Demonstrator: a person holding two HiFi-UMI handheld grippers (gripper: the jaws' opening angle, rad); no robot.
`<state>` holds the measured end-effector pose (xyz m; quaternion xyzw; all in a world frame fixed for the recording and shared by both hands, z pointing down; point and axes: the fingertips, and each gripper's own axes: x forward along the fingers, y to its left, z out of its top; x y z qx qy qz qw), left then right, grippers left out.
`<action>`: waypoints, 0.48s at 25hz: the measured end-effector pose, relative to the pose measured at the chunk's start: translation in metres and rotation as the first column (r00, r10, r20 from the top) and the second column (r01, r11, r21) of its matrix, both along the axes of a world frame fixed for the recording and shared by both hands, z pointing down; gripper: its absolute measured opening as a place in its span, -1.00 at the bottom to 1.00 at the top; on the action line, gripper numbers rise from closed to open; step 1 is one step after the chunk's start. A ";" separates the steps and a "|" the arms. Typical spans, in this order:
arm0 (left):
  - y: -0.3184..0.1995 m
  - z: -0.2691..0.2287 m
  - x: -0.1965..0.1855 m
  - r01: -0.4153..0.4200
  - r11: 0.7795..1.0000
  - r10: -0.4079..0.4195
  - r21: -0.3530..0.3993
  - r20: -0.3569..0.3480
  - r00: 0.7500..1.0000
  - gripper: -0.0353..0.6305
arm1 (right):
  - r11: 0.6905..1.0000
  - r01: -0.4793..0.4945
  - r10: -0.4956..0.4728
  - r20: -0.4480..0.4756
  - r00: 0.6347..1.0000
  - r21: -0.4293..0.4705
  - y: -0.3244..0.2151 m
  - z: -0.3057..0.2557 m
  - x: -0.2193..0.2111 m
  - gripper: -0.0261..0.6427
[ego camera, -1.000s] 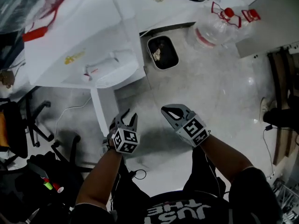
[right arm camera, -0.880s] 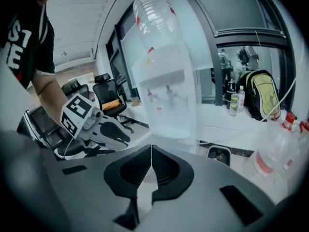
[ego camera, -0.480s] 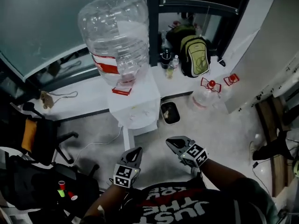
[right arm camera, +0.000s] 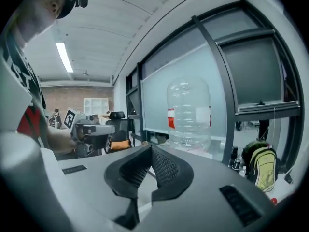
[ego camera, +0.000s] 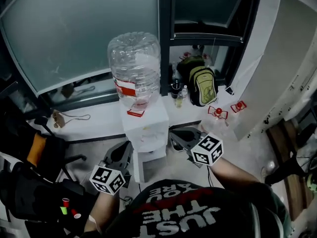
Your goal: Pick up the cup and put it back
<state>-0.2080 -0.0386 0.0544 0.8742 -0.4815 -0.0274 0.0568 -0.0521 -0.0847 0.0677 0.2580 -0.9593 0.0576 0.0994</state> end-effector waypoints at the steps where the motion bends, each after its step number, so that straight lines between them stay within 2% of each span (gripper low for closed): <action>1: 0.002 -0.013 0.000 0.000 1.000 0.000 0.021 -0.006 1.000 -0.87 | 1.000 0.003 -0.003 0.009 1.000 0.003 0.002 -0.009 0.002 -0.82; 5: 0.012 -0.042 0.002 -0.009 0.998 0.008 0.063 0.009 1.000 -0.87 | 1.000 0.021 -0.022 0.038 0.999 0.022 0.007 -0.037 0.004 -0.83; 9: 0.016 -0.046 0.002 -0.015 0.998 0.016 0.061 -0.006 1.000 -0.87 | 0.999 0.037 -0.038 0.089 0.995 0.016 0.009 -0.049 -0.002 -0.83; 12: 0.018 -0.041 0.003 -0.018 0.998 0.019 0.058 -0.016 1.000 -0.87 | 0.998 0.054 -0.057 0.078 0.995 0.031 0.011 -0.047 -0.006 -0.83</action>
